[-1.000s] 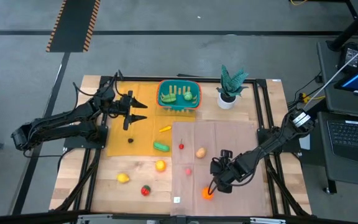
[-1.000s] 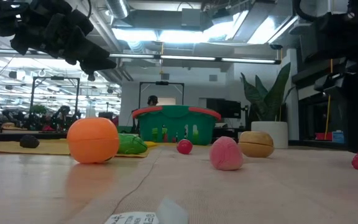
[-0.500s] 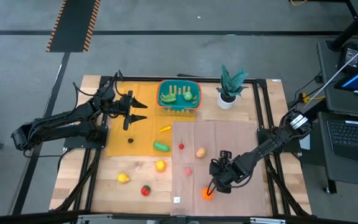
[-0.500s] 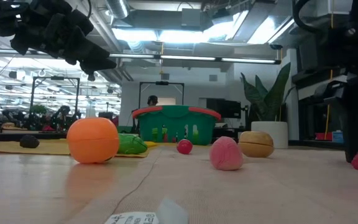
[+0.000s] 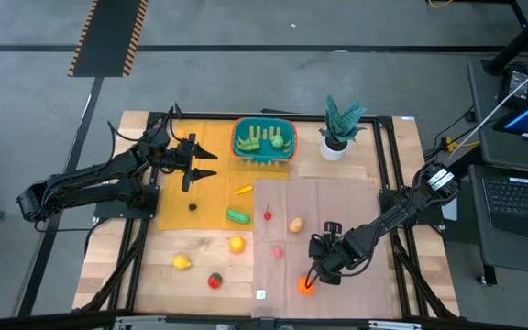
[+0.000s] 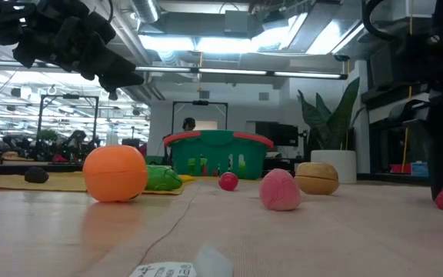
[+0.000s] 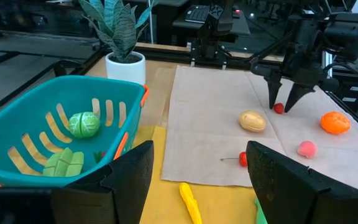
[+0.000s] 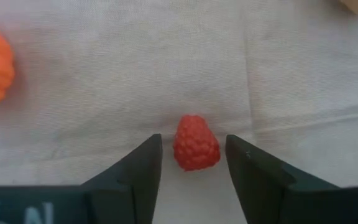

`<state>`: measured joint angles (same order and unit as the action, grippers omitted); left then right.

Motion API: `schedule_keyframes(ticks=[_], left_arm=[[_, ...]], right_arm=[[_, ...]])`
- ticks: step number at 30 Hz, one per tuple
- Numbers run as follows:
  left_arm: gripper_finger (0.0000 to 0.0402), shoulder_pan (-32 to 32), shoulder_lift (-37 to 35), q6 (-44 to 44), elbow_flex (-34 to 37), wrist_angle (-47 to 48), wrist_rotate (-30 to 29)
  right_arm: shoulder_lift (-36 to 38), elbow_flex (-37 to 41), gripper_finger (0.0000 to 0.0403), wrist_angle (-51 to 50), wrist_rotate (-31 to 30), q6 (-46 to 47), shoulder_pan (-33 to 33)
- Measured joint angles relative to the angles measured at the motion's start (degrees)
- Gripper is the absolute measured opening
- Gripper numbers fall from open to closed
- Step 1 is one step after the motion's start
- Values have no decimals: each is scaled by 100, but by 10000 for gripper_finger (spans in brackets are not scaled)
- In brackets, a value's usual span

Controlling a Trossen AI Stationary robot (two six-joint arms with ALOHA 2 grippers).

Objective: Pick and placing Produce into tupperware
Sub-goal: Put the red raspberry into the blue basket

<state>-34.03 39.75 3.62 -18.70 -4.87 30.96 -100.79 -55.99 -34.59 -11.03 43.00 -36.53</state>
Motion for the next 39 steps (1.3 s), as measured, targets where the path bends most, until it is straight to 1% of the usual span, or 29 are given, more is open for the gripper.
schedule_keyframes(ticks=[15,23,30,32,39], left_arm=[[247,0,-1,0,0,12,0],[247,0,0,0,0,14,0],[247,-2,0,0,0,35,-1],[247,-1,-1,0,0,63,0],[247,-1,1,53,-2,267,-2]], right_arm=[[9,-2,98,0,9,41,2],[132,-40,101,-103,75,151,92],[584,-63,95,-241,100,190,221],[755,-63,97,-372,-35,194,243],[1432,-63,94,-687,-889,166,291]])
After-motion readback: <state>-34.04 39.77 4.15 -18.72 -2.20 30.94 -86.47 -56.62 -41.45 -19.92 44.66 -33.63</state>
